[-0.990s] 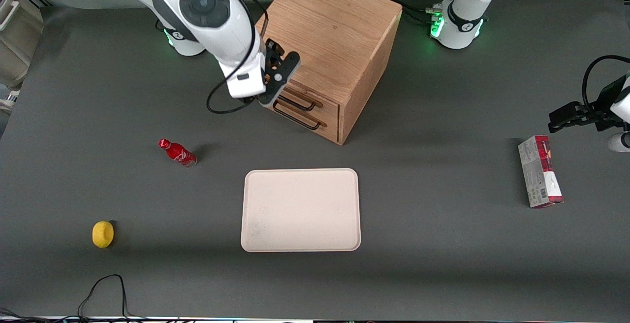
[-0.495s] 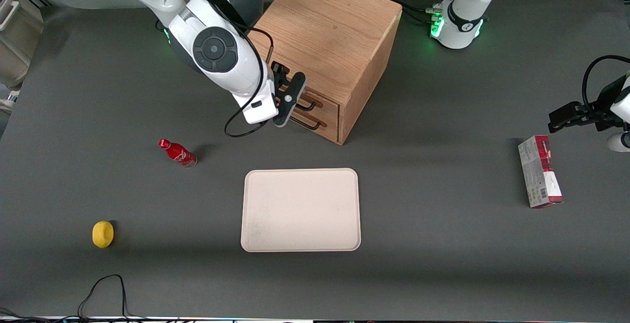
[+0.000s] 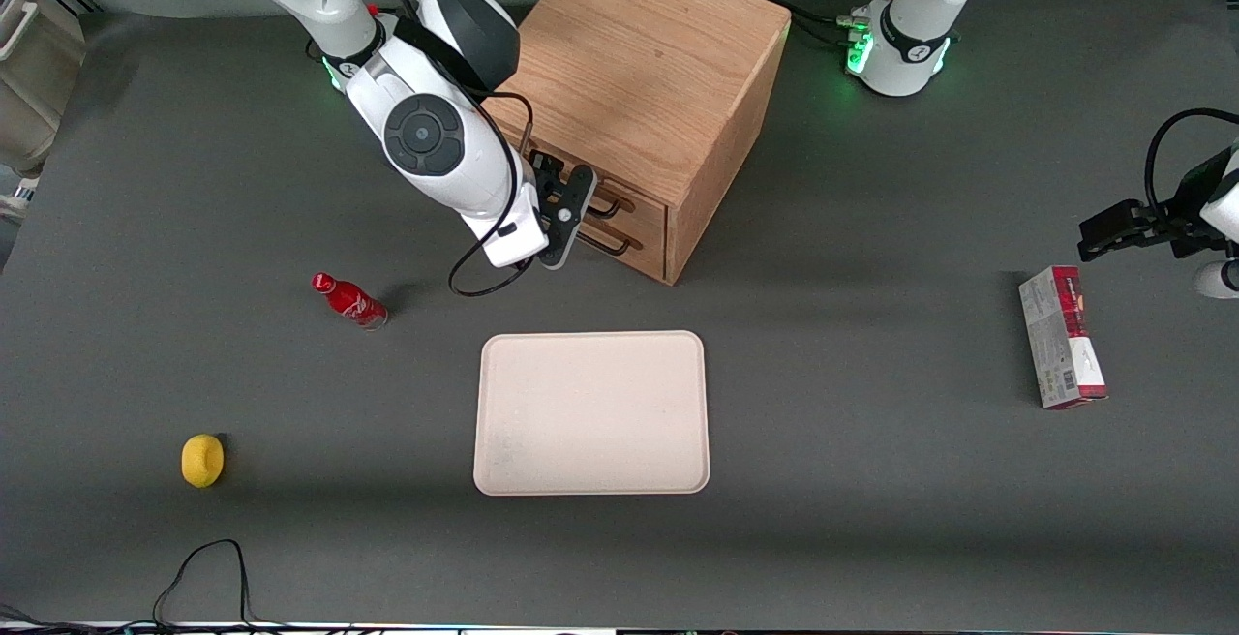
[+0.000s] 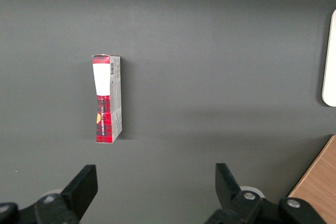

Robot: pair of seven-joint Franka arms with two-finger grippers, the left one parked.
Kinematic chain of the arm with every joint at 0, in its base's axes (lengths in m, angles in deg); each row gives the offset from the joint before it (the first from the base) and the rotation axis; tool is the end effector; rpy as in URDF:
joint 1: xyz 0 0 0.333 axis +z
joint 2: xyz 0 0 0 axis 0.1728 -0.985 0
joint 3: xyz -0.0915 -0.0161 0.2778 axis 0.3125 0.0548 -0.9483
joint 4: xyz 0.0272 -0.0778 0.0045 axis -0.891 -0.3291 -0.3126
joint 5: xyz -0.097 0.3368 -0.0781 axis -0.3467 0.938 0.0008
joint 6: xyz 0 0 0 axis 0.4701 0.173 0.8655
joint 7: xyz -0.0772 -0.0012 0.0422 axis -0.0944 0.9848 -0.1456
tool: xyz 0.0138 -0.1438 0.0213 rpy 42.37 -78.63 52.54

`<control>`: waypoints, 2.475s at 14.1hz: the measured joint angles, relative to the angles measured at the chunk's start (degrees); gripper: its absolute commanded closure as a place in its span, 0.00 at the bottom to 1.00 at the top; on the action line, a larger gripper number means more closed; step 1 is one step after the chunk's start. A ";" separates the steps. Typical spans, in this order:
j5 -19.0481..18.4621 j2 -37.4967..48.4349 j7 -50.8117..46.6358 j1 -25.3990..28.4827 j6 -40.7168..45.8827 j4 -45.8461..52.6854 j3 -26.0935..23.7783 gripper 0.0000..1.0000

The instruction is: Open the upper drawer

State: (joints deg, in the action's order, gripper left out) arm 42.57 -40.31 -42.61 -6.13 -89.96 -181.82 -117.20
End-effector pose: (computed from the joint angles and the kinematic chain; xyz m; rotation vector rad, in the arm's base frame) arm 0.4678 0.3668 0.3723 -2.4494 -1.5698 0.1886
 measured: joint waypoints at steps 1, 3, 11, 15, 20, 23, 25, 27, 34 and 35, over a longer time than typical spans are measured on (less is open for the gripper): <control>0.07 0.00 0.08 -0.02 -0.14 -0.07 0.05 0.00; 0.17 0.01 0.10 -0.02 -0.17 -0.08 0.07 0.00; 0.24 0.08 0.17 -0.02 -0.10 -0.14 0.09 0.00; 0.62 0.08 0.48 0.01 -0.05 -0.20 0.08 0.00; 3.13 0.35 1.98 0.03 0.09 -0.84 0.07 0.00; 3.16 0.34 2.44 0.01 -0.07 -1.19 0.17 0.00; 3.23 0.08 2.91 0.00 -0.89 -1.65 0.43 0.00; 3.62 -0.50 3.23 -0.04 -1.53 -1.68 0.56 0.00; 3.69 -2.71 7.72 -0.41 -4.33 -0.15 5.36 0.00; 3.65 -3.06 7.72 -0.43 -4.33 0.69 5.87 0.00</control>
State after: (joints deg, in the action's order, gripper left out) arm 46.22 -43.37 -34.88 -6.56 -94.29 -181.14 -111.33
